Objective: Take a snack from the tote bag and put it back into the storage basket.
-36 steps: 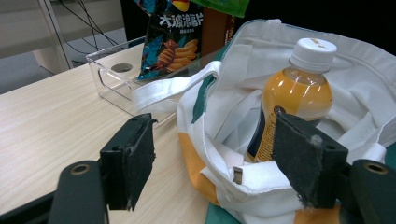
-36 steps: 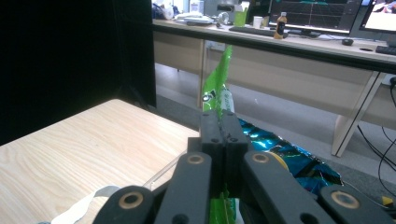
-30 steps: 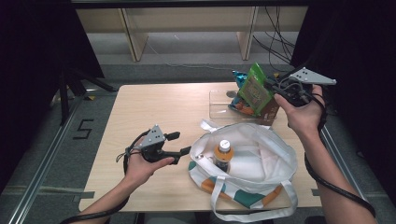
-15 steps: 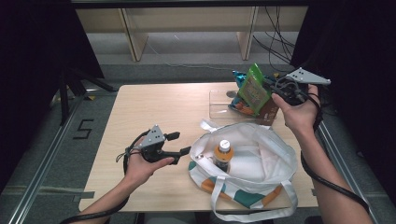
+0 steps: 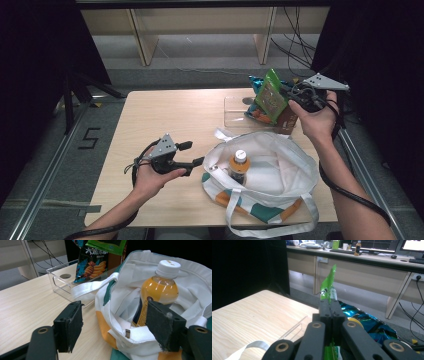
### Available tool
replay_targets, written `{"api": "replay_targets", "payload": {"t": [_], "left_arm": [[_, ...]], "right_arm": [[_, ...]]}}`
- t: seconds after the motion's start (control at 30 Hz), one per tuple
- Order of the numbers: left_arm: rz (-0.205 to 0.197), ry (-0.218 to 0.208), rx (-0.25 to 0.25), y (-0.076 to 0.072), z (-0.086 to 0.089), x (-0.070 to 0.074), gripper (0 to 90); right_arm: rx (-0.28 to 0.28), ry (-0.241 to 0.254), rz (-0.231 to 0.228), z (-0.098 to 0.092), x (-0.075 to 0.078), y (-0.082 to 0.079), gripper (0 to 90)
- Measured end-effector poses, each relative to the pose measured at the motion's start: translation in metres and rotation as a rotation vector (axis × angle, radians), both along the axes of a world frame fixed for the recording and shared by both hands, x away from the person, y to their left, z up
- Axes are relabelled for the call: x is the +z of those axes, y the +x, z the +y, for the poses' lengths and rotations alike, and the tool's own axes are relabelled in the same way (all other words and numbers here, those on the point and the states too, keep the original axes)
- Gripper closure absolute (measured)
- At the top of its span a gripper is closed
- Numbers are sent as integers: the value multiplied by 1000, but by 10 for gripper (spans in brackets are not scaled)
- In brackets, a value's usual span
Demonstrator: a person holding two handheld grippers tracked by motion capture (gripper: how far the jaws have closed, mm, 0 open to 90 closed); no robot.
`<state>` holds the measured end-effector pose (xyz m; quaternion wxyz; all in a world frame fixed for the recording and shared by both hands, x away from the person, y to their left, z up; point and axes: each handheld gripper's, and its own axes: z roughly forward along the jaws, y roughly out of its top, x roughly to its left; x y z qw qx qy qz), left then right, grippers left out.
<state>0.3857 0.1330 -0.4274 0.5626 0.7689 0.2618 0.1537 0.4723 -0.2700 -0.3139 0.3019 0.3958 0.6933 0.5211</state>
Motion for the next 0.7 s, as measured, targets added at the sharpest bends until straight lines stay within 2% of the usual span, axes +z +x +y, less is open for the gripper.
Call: {"api": "replay_targets", "payload": {"t": [0.13, 0.27, 0.33, 0.4, 0.5, 0.63, 0.67, 0.7], "left_arm": [[-2, -9, -6, 1, 0, 0, 293], [-3, -9, -5, 1, 0, 0, 293], [-3, -9, -6, 0, 0, 0, 293], [-4, -11, -6, 0, 0, 0, 293], [-2, -3, 0, 0, 0, 0, 293], [-3, -10, -7, 1, 0, 0, 292], [-3, -10, -5, 1, 0, 0, 292], [-2, -12, -5, 1, 0, 0, 292]], "right_arm": [[14, -14, -14, 0, -2, 3, 900], [3, -17, -17, 0, -2, 4, 900], [13, -31, -41, 0, -3, 7, 900], [16, -27, -29, 1, -4, 7, 900], [11, -36, -41, 1, -6, 10, 900], [15, -48, -27, 2, -9, 12, 900], [11, -43, -8, 3, -10, 11, 900], [8, -42, -16, 3, -11, 12, 900]]}}
